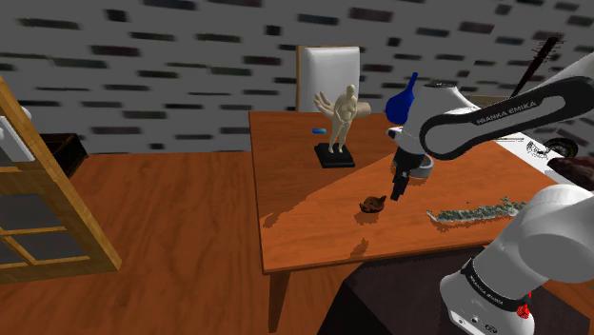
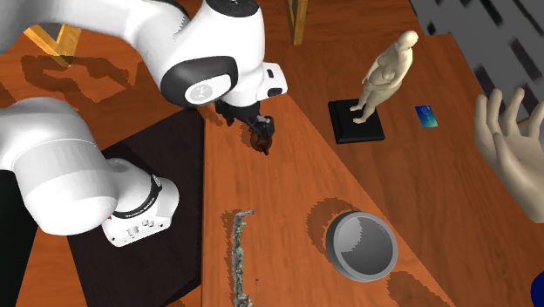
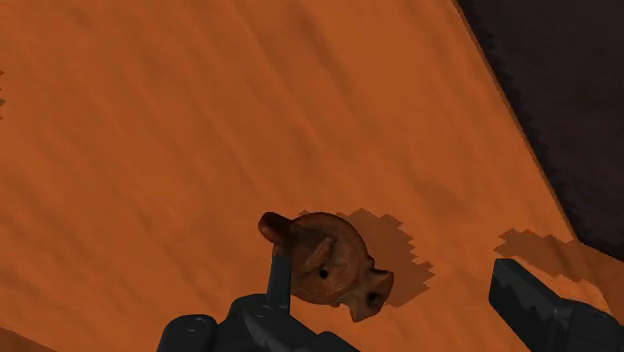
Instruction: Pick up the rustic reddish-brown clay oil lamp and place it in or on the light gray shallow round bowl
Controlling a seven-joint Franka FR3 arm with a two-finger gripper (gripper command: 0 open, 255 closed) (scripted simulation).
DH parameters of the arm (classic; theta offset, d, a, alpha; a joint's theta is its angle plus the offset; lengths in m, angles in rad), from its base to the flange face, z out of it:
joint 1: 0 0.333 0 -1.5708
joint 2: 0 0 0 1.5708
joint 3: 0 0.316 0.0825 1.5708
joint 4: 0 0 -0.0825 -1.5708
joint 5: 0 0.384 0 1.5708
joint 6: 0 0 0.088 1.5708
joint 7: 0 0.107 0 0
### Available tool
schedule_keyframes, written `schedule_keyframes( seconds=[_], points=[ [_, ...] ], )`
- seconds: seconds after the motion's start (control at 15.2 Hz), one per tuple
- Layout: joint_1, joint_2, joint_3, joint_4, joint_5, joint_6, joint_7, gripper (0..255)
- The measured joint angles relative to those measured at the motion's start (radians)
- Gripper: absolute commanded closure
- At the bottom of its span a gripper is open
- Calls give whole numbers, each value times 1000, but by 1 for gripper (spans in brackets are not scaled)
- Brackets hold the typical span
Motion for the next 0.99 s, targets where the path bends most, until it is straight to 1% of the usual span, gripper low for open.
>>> schedule_keyframes(
  seconds=[0.13,0.33,0.4,0.79,0.99],
  points=[
    [8,101,-22,-2,-12,116,-54,0],
    [31,252,-44,6,-8,280,-129,0],
    [34,286,-50,11,-5,312,-147,0],
    [45,409,-60,7,21,444,-181,0],
    [47,440,-61,10,33,472,-192,0]
  ],
)
